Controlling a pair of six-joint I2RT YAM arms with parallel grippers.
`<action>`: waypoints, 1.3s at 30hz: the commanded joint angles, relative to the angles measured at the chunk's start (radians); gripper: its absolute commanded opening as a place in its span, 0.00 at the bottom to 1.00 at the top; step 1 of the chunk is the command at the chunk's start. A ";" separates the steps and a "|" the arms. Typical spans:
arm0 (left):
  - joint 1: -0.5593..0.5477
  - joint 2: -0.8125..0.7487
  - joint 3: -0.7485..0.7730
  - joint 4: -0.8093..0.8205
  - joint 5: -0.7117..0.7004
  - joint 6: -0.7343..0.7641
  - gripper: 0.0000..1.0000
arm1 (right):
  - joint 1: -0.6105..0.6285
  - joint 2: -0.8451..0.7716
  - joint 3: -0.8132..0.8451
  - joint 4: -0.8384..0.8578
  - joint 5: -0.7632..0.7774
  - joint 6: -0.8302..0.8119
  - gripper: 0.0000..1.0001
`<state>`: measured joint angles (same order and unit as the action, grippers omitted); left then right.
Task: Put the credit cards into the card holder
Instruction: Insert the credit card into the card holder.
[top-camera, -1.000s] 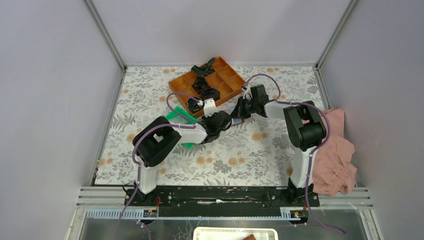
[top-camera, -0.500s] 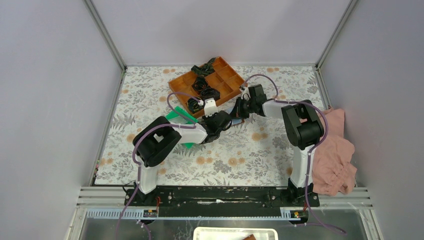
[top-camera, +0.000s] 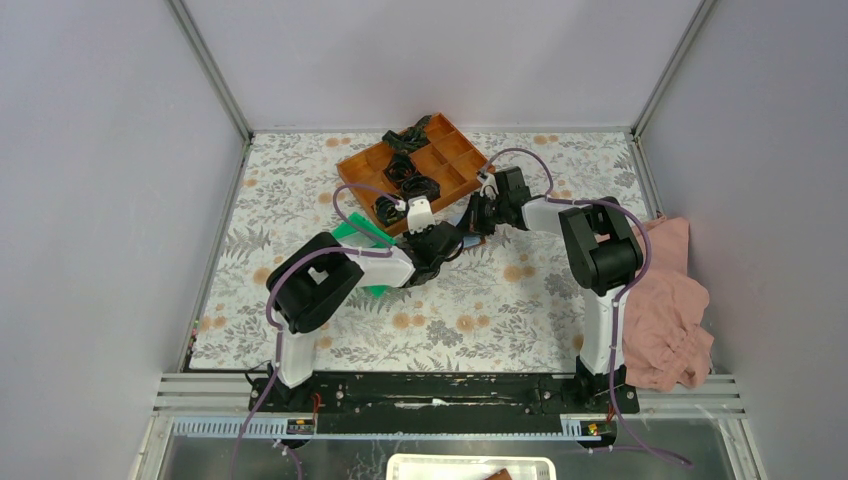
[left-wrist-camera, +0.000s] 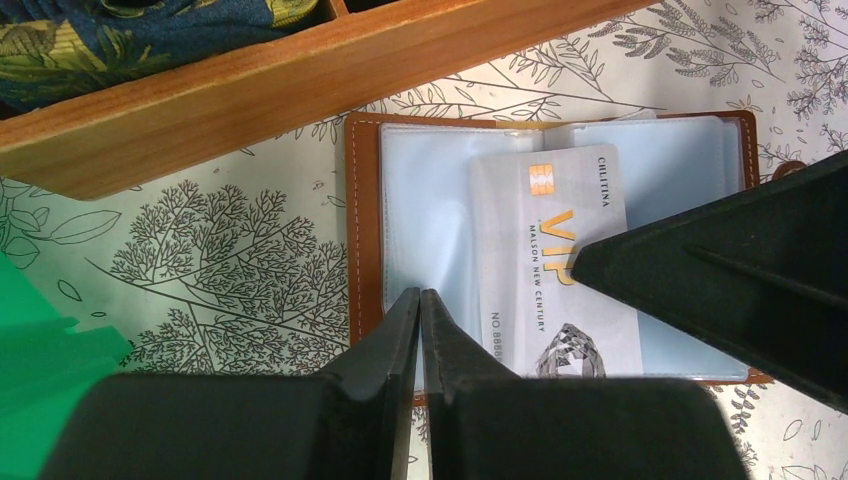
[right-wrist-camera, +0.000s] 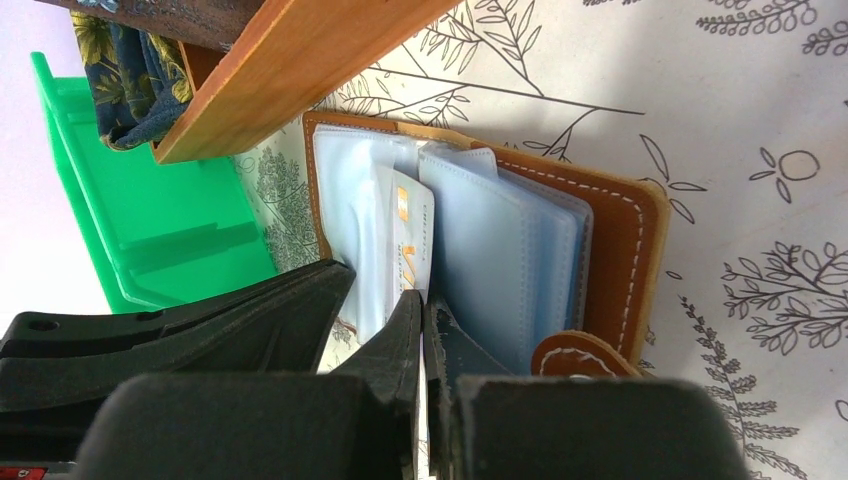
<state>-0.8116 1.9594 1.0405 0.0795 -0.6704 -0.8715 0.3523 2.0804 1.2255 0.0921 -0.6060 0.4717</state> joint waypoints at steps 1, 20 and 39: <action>0.017 0.089 -0.085 -0.274 0.022 0.040 0.10 | 0.005 0.046 -0.016 -0.038 0.087 -0.002 0.00; -0.016 0.056 -0.114 -0.314 0.010 -0.004 0.10 | -0.014 0.043 -0.064 0.064 0.108 0.071 0.00; -0.029 -0.021 -0.109 -0.371 -0.049 -0.051 0.33 | -0.015 0.112 -0.066 0.071 0.081 0.058 0.00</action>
<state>-0.8391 1.9133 0.9981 0.0063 -0.7258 -0.9188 0.3431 2.1151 1.1809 0.2436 -0.6495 0.5831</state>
